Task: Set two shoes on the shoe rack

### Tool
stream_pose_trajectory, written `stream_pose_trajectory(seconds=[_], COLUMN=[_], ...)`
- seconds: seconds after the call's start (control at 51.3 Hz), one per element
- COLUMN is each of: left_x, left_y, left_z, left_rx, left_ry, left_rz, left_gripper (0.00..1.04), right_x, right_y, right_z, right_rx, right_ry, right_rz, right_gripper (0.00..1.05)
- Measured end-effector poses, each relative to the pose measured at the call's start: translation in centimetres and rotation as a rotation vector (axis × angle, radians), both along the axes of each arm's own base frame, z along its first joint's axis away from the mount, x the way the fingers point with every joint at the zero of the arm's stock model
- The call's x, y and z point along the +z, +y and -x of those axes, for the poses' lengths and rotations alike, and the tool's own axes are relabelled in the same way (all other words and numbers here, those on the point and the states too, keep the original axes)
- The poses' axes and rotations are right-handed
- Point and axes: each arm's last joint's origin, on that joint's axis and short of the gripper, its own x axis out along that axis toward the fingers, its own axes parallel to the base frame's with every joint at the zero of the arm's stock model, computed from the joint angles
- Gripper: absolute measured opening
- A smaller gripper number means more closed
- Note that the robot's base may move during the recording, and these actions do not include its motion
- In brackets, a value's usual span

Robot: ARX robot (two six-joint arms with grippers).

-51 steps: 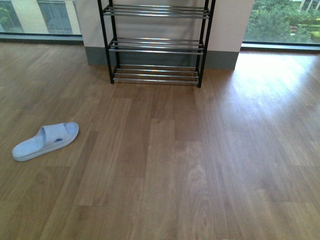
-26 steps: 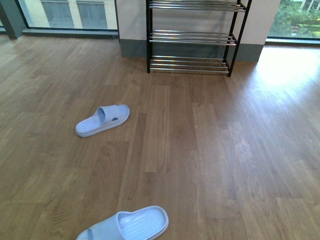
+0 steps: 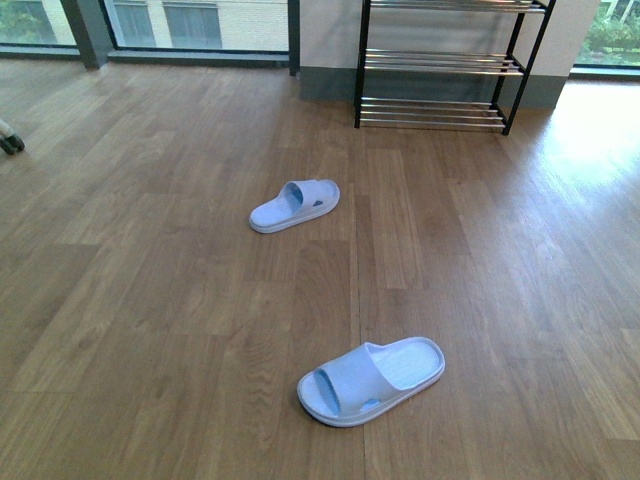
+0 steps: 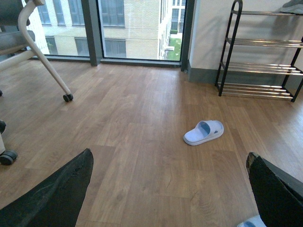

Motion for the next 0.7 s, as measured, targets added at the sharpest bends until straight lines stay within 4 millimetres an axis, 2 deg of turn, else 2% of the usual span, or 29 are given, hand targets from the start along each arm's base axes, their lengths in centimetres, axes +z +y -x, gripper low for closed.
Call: stream_pose_trajectory(seconds=[0.702], left_x=[0.0], left_y=[0.0], left_z=[0.0], left_rx=[-0.001], left_ry=[0.0], left_rz=[0.0], left_gripper=[0.95], right_x=[0.0], right_y=[0.0], right_z=[0.0], right_rx=[0.0], right_ry=[0.0], right_rz=[0.0], right_gripper=[0.95])
